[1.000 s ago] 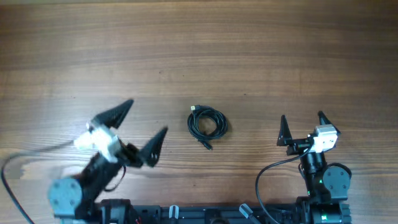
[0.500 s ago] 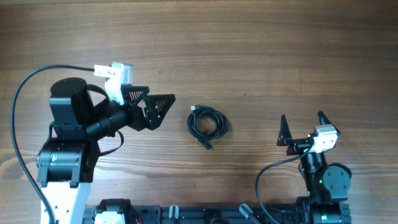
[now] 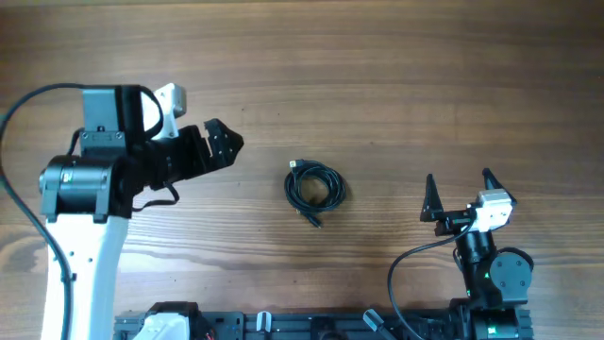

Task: Untangle cables
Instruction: 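Move the left gripper over the coiled black cable, then lower the left gripper and grasp the cable near the blue USB plug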

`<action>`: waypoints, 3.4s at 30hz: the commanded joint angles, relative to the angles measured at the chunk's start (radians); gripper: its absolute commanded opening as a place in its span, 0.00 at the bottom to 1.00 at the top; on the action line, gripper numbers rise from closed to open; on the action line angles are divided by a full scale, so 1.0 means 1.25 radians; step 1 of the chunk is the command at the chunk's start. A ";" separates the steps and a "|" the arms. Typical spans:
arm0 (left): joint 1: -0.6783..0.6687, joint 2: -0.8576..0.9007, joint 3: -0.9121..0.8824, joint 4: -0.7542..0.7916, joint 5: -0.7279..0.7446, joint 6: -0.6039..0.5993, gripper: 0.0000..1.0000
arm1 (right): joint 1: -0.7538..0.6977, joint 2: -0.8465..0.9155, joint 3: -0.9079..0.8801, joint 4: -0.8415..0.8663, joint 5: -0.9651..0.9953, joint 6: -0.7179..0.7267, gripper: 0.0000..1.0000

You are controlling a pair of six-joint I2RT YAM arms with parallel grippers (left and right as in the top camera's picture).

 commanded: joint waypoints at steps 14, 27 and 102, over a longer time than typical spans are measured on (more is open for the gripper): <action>-0.234 0.285 0.008 -0.074 -0.171 -0.344 1.00 | 0.004 -0.006 0.000 0.002 0.014 -0.010 1.00; -0.376 0.352 0.008 0.021 -0.294 -0.429 1.00 | 0.004 -0.006 0.000 0.002 0.014 -0.010 1.00; -0.431 0.532 -0.160 0.306 -0.193 -0.403 0.51 | 0.004 -0.006 0.000 0.002 0.014 -0.010 1.00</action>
